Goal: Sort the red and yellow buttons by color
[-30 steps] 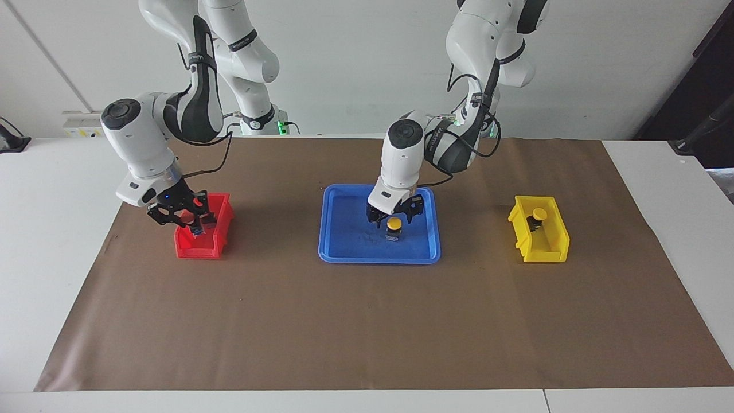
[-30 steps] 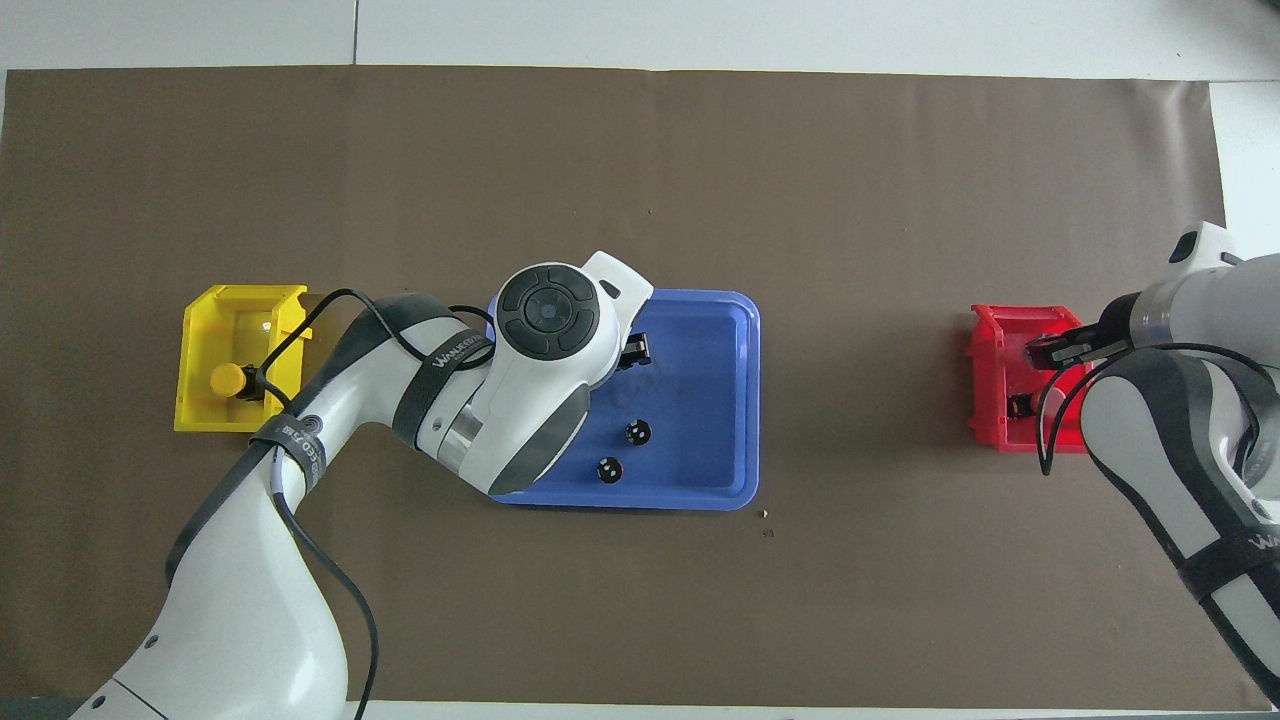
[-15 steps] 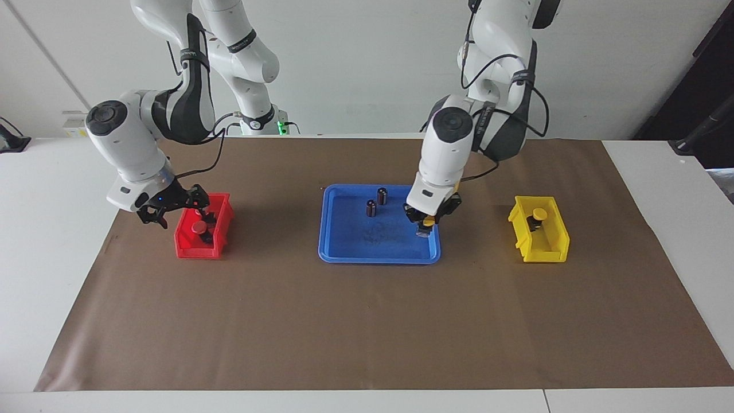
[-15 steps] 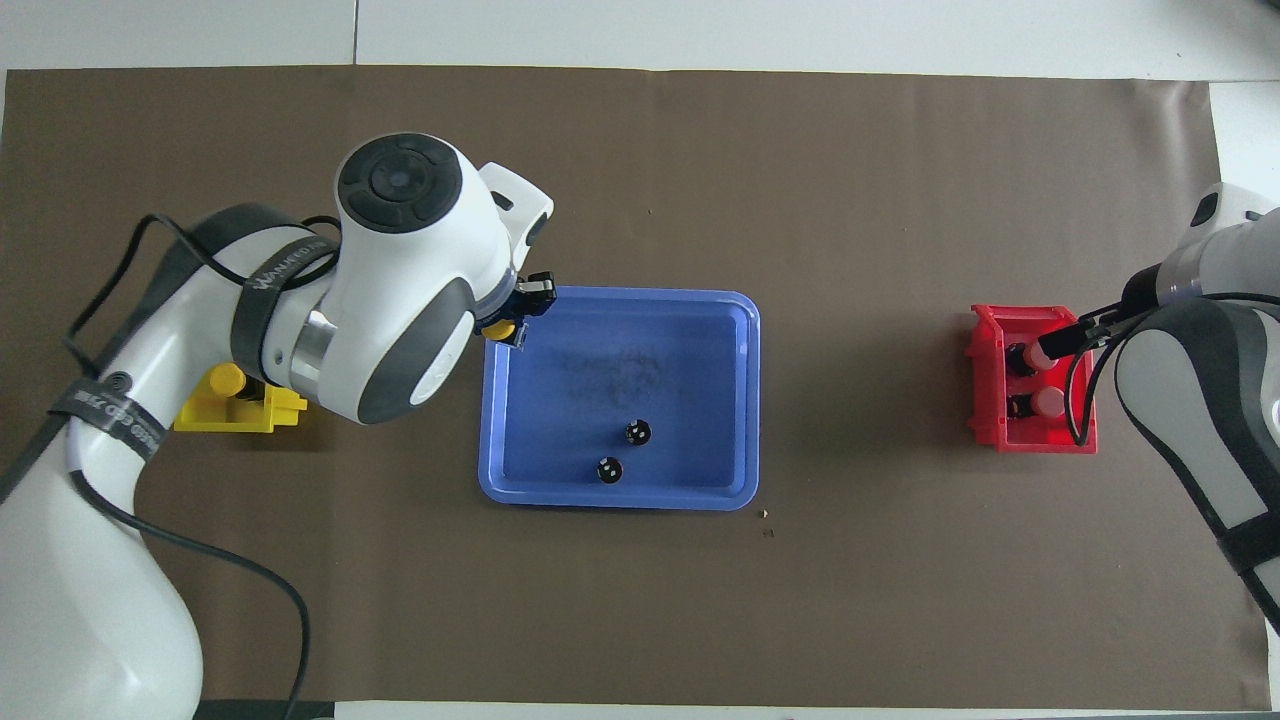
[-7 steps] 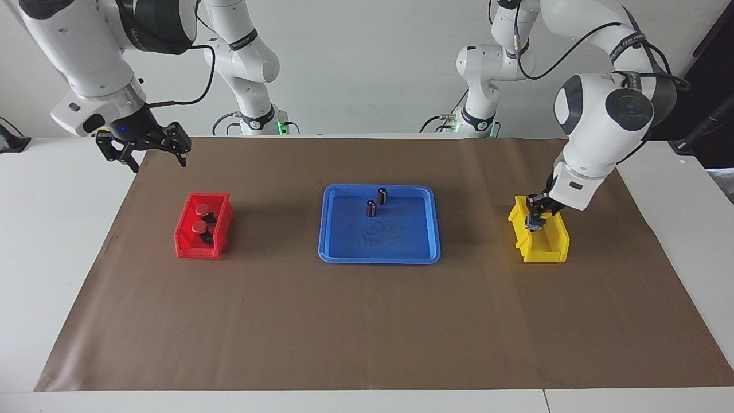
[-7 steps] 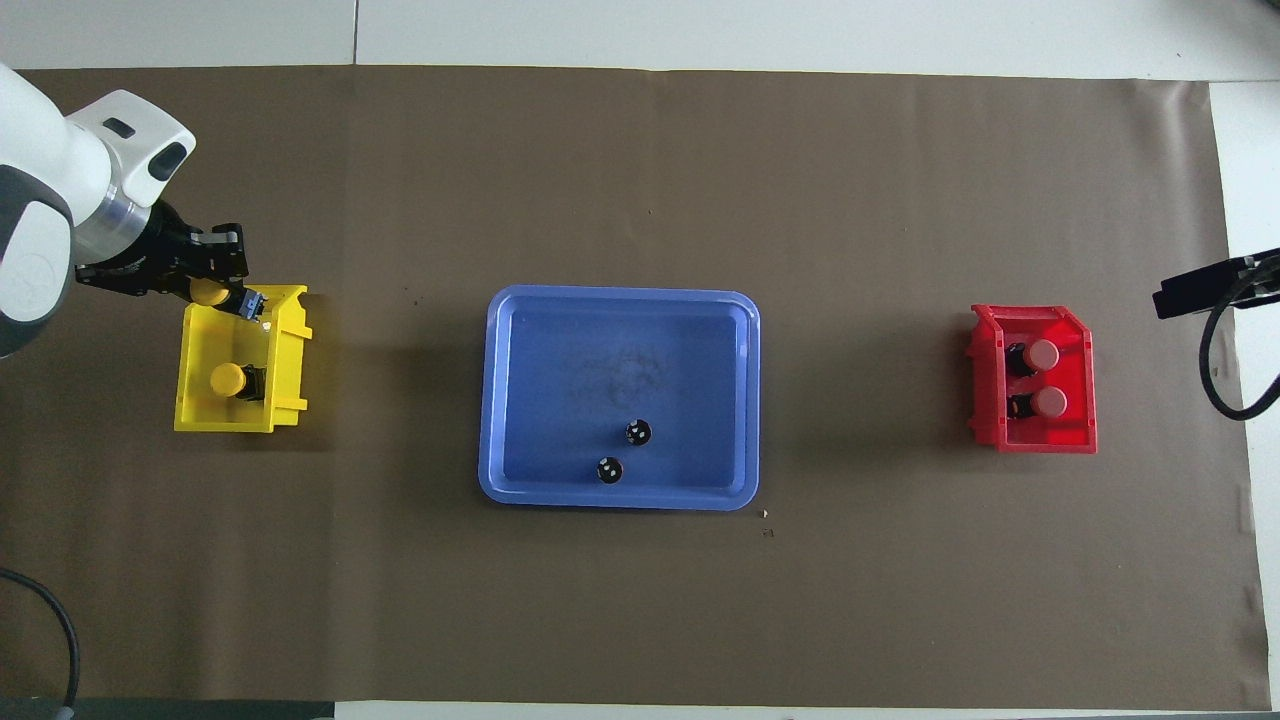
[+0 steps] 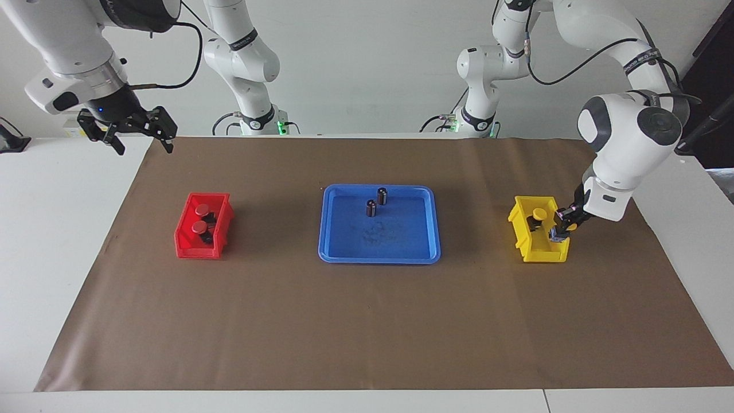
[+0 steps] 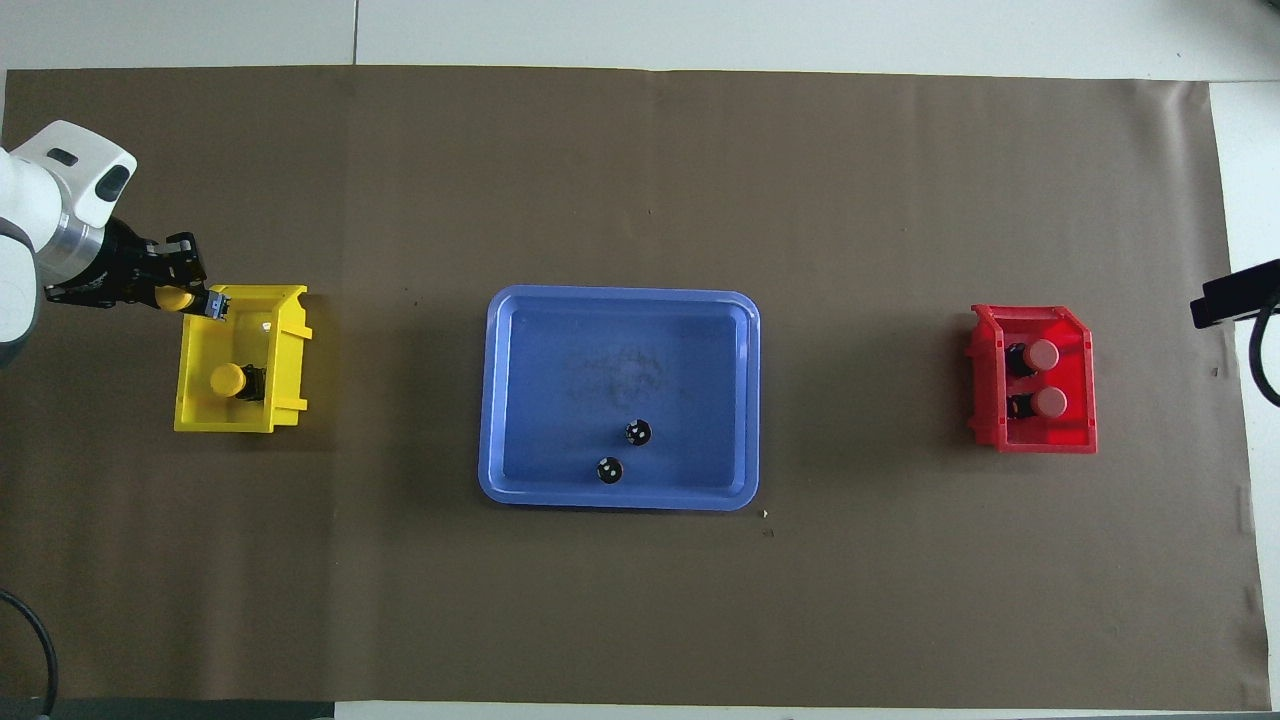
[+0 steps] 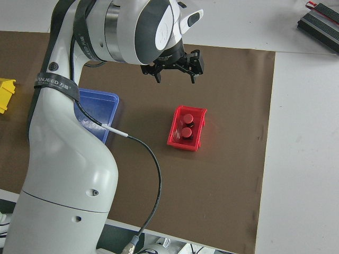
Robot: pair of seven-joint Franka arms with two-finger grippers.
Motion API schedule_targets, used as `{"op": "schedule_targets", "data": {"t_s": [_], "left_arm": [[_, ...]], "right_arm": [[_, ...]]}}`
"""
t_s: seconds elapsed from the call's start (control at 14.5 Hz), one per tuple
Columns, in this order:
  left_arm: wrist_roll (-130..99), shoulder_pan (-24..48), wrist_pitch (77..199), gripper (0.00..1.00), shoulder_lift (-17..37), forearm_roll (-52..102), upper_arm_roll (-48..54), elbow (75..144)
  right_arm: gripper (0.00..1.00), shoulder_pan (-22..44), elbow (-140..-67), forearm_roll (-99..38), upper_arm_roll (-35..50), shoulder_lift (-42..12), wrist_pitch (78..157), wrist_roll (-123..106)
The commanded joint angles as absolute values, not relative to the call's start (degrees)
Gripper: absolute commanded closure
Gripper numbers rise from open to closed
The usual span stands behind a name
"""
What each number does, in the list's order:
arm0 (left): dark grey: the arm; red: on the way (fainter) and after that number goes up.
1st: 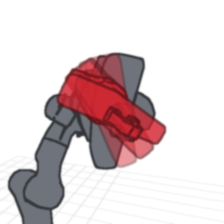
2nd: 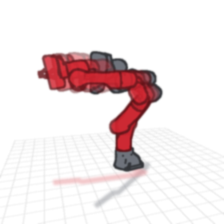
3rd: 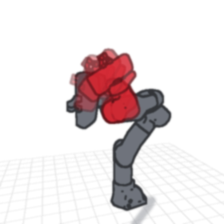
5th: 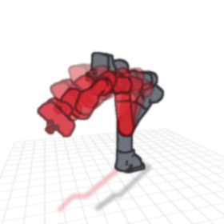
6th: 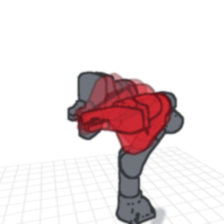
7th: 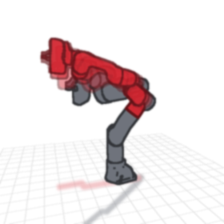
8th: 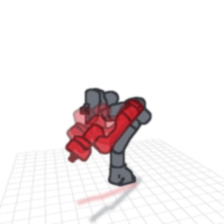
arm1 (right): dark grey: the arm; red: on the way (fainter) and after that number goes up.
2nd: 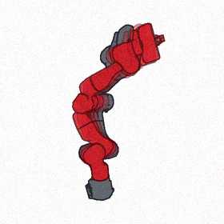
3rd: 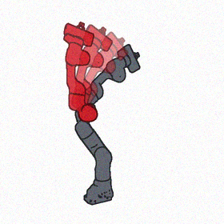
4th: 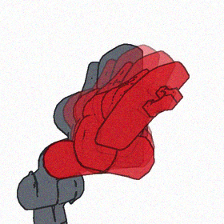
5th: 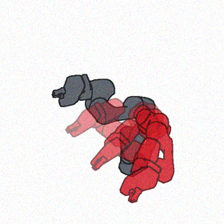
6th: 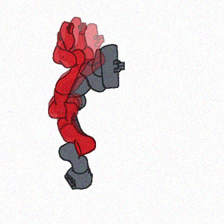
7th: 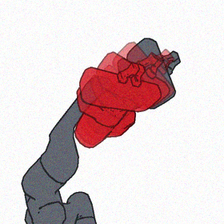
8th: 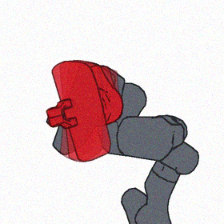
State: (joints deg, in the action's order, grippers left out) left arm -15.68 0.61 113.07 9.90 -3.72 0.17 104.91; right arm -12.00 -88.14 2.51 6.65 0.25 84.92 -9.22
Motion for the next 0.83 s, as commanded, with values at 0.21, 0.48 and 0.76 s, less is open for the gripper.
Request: {"op": "schedule_targets", "data": {"t_s": [0.21,0.48,0.76], "left_arm": [[-18.20,0.79,118.39,0.99,8.09,-5.10,1.05,110.74],[-18.28,0.88,121.54,0.99,7.65,-5.10,1.23,115.30],[-18.54,0.88,125.32,0.98,7.82,-5.10,1.23,118.91]], "right_arm": [[0.00,1.49,-88.68,3.08,-7.21,1.06,83.67,-8.44],[0.00,1.06,-88.59,2.55,-7.21,1.05,83.67,-8.53],[0.00,1.32,-88.59,2.37,-7.21,0.88,83.67,-8.26]]}}
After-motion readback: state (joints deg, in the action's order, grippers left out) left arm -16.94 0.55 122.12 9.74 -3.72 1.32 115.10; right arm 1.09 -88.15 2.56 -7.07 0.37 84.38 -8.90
